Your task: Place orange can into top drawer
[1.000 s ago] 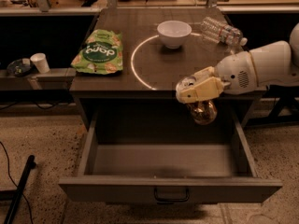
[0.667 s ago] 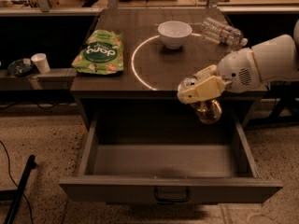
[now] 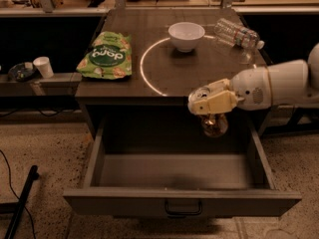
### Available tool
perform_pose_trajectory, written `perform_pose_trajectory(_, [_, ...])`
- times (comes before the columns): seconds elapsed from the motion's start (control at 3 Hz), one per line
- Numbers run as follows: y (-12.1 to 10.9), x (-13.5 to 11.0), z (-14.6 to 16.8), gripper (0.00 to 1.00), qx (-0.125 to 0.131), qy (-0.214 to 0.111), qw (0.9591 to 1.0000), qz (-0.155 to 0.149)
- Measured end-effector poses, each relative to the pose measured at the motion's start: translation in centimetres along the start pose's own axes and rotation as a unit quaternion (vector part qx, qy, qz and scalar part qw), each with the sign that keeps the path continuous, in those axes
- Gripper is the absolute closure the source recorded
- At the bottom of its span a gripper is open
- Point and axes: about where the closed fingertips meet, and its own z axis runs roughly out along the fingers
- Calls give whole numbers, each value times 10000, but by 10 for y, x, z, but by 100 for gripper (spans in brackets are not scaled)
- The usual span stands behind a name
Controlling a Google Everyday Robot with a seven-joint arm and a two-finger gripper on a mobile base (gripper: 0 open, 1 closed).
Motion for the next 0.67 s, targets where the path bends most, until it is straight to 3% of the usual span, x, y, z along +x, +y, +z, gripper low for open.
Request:
perform_pose_trajectory(0.33, [-23, 30, 29, 100, -376, -1204, 9918, 208])
perform_pose_trajectory(0.67, [-38, 53, 56, 100, -613, -1927, 9792, 171])
